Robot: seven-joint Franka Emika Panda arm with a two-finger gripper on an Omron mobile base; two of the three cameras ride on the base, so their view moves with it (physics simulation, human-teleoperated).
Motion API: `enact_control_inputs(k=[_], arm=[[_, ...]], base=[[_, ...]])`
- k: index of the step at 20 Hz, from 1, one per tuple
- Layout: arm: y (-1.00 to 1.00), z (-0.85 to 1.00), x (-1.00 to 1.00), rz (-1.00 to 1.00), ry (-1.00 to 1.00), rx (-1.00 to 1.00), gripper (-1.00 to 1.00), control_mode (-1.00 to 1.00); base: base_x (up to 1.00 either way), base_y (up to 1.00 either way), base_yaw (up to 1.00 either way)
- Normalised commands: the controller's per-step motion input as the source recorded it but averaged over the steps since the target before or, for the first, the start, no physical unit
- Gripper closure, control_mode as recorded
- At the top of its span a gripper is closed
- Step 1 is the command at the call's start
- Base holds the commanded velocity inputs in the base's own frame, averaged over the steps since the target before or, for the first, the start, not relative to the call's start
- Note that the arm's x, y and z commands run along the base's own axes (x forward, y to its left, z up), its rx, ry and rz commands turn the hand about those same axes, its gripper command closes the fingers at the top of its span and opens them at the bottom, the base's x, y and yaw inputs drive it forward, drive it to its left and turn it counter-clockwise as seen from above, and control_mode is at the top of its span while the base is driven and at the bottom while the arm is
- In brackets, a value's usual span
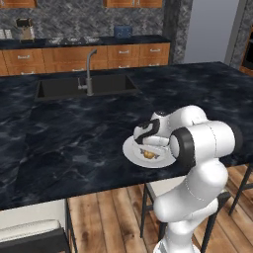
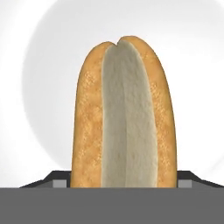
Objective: Move the hot dog bun to the plate on the dining table and place the condiment next to that plate. Then navigate to the fridge and take the sausage and place it on the plate as well.
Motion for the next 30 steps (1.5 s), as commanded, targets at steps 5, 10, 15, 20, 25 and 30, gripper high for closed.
enact_control_inputs(k=[5, 10, 15, 20, 25, 30], arm=[[0.0, -0.11, -0.02, 0.0, -0.02, 0.03, -1.0, -1.0], [0.0, 0.25, -0.22, 0.0, -0.08, 0.04, -1.0, -1.0], [0.0, 0.57, -0.33, -0.02, -0.08, 0.0, -1.0, -1.0], [0.0, 0.75, -0.3, 0.0, 0.0, 0.0, -1.0, -1.0], [0.0, 0.72, -0.31, 0.0, 0.11, 0.0, -1.0, -1.0], [0.02, 0.35, -0.54, 0.02, 0.21, 0.0, -1.0, -1.0]], base=[[0.0, 0.0, 0.0], [0.0, 0.0, 0.0], [0.0, 0.0, 0.0], [0.0, 0.0, 0.0], [0.0, 0.0, 0.0], [0.0, 0.0, 0.0]])
